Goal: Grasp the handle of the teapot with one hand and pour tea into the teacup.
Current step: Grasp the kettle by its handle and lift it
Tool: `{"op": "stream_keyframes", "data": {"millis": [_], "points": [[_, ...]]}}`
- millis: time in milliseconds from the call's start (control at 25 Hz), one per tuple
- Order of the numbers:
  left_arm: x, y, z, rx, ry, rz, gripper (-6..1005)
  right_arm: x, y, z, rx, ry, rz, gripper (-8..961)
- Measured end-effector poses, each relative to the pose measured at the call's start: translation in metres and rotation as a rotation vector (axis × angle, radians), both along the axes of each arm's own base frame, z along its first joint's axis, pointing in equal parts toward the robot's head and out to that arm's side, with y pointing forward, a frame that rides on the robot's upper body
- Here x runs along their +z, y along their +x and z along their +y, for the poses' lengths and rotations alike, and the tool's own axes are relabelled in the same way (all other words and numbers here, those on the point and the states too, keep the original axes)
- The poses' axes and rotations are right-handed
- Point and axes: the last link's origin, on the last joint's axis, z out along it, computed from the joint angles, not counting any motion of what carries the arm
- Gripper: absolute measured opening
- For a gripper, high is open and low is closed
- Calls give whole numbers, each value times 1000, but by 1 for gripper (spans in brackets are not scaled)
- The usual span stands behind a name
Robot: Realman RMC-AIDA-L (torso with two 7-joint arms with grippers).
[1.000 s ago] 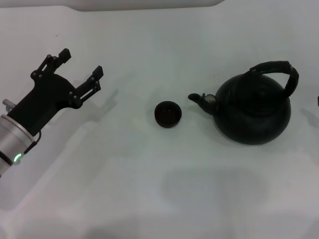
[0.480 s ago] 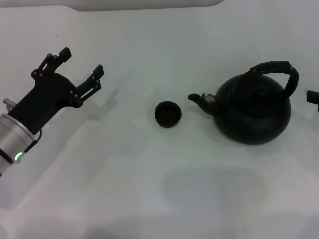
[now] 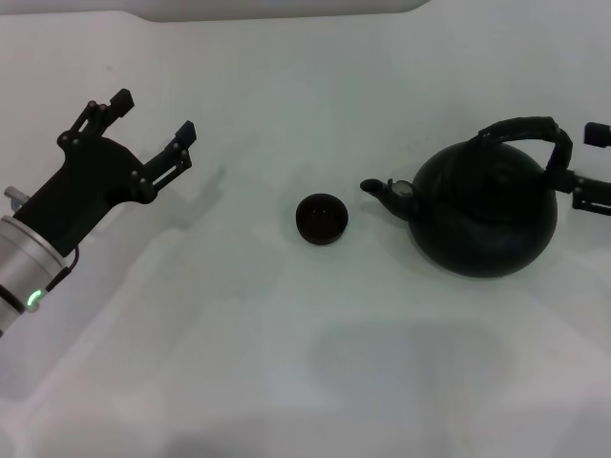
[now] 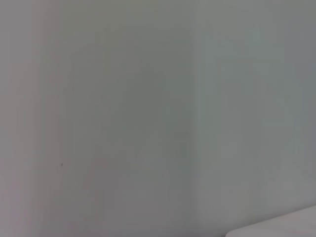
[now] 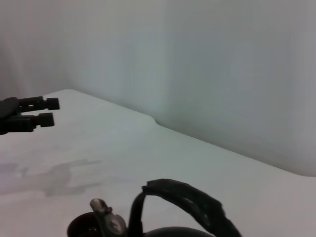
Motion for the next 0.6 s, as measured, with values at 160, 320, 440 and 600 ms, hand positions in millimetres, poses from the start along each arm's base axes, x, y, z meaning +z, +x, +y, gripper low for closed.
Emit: {"op": "stream_keyframes", "data": {"millis": [160, 320, 440, 600], "points": [[0, 0, 0, -2, 1, -2, 878, -7, -4, 4, 14, -16, -5, 785], [0, -1, -1, 1, 2, -3, 878, -10, -5, 7, 21, -7, -13, 785], [0, -1, -2, 1, 2, -3, 878, -10, -6, 9, 22, -2, -14, 786], [0, -1, -2, 2, 2, -3, 878, -10, -7, 12, 22, 7, -18, 784]]}}
